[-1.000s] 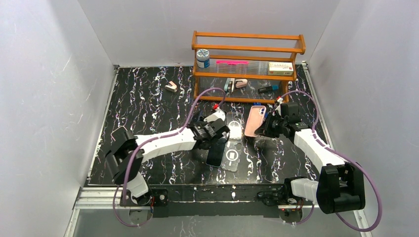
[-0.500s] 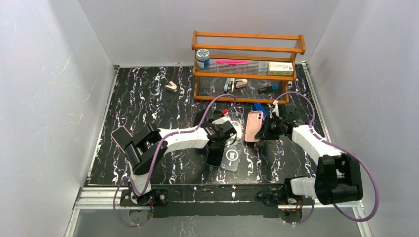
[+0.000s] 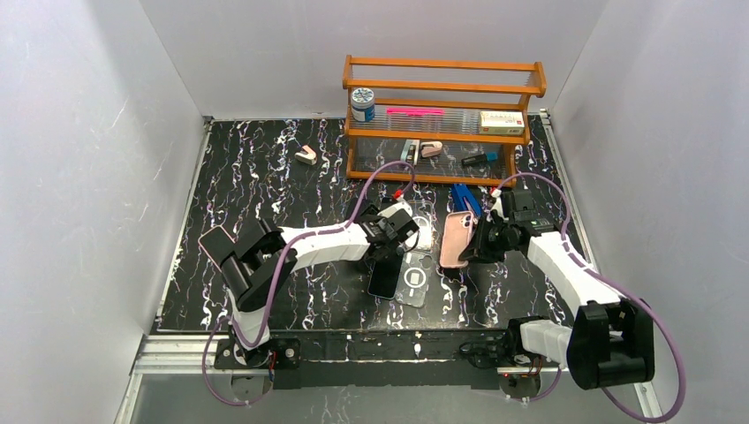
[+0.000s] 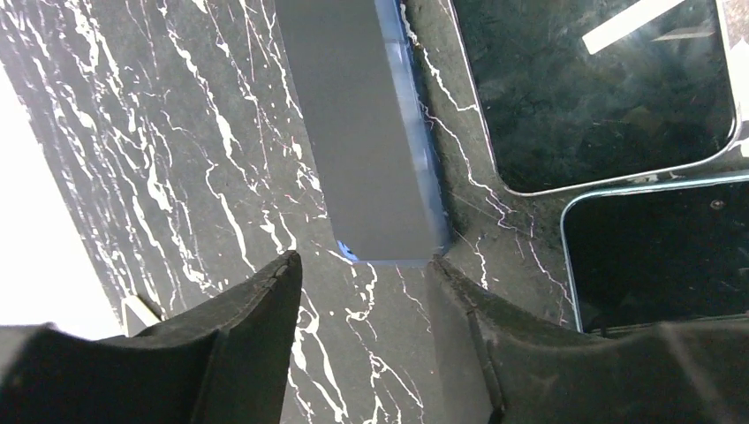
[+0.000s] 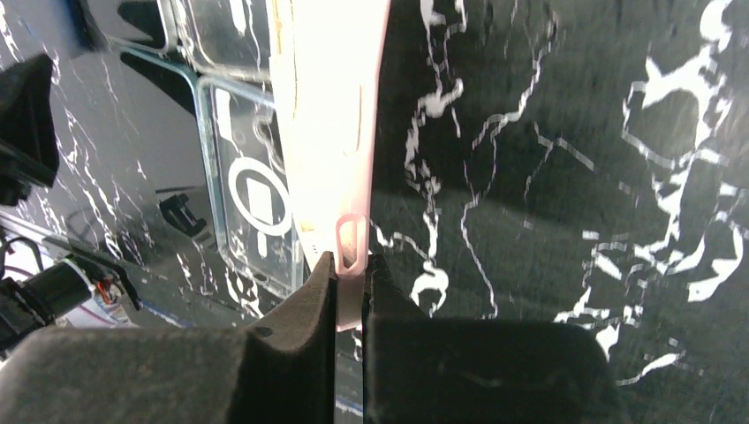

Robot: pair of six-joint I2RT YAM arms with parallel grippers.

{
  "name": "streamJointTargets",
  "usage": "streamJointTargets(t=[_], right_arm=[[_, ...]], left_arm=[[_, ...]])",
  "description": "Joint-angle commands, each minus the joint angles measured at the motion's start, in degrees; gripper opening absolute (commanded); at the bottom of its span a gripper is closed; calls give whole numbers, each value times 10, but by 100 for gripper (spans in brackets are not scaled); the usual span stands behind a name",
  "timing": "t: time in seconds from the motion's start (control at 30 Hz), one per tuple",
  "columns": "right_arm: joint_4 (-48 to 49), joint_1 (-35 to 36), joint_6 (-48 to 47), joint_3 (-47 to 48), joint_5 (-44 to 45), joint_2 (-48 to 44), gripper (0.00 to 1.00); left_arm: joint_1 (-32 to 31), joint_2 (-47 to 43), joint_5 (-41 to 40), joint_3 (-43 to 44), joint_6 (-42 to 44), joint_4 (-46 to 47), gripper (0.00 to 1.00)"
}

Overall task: Take the phone out of the phone case
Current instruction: Place the phone at the center of the board.

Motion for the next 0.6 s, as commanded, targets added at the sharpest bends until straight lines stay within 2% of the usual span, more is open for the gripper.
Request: streamJointTargets(t=[0.0,0.2,0.3,0.43,0.57], right_arm=[[-80,0,20,-17,-12,-37,1],[-118,15,40,-15,-25,-42,1],[-122,32,51,-23,-25,-38,1],[-112,70,75,-46,-28,-34,1],[-79,102,108,-76,-31,-38,1]], left_arm=[[16,-40,27,-10,-9,25,54],[36,-56,59,-17,-24,38,63],[54,-82,76,-21,-44,43,72],[107,-123,135,-31,-85,45,80],[167,-166,183,-42,-133,36,94]])
